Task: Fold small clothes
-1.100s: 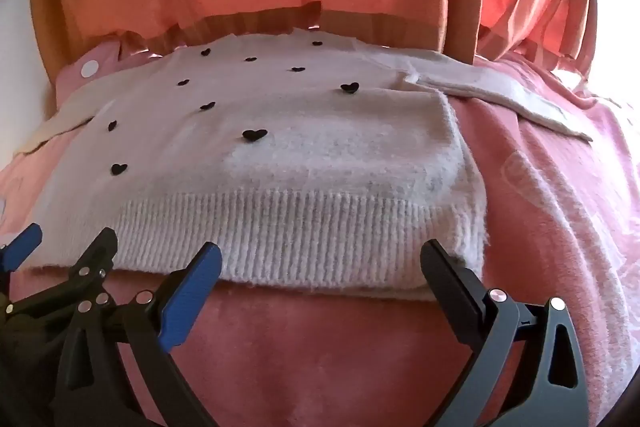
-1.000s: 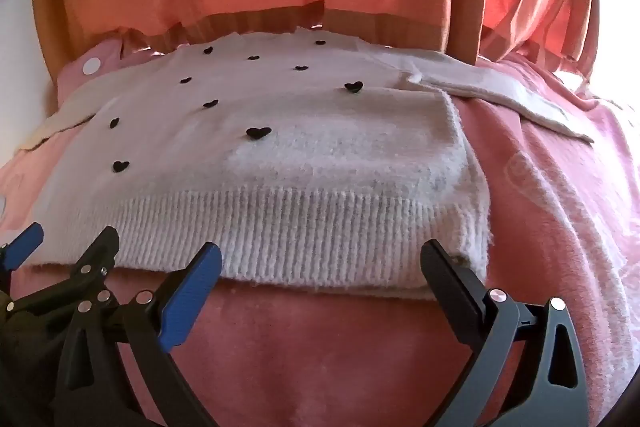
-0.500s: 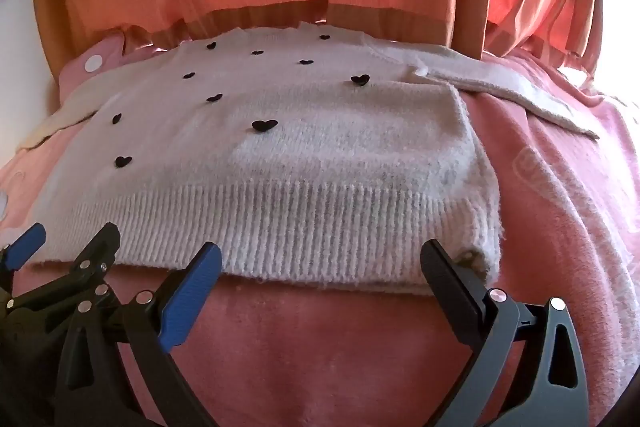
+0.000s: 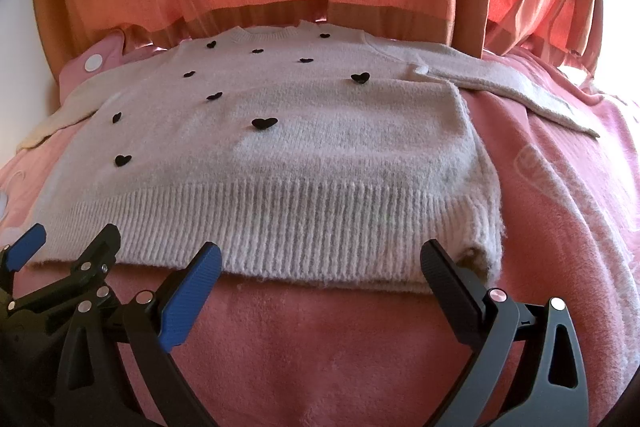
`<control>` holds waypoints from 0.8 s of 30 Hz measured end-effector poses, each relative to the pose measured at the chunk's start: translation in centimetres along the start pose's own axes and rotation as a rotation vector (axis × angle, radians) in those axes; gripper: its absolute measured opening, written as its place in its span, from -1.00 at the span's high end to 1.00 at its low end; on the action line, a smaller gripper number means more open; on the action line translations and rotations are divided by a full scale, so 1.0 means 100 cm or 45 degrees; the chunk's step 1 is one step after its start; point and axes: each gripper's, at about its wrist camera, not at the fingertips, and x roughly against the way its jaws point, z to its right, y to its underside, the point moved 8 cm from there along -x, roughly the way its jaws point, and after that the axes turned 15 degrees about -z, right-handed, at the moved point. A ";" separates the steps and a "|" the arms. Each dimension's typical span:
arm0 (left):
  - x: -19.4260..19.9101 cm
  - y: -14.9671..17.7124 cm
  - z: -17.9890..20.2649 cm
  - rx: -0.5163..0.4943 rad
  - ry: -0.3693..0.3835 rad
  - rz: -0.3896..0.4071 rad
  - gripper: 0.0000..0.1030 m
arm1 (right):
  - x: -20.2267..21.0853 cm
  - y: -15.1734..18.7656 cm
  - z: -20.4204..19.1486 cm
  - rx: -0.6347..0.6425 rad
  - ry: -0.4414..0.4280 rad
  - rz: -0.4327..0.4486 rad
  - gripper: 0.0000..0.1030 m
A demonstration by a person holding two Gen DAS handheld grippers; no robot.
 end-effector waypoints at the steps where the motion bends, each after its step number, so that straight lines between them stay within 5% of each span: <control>1: 0.000 0.000 0.000 0.000 -0.001 0.000 -0.90 | 0.000 0.000 0.000 0.000 -0.001 0.000 -0.90; 24: -0.001 0.002 0.000 0.003 0.002 -0.005 -0.90 | -0.001 0.001 0.000 -0.001 -0.004 -0.004 -0.90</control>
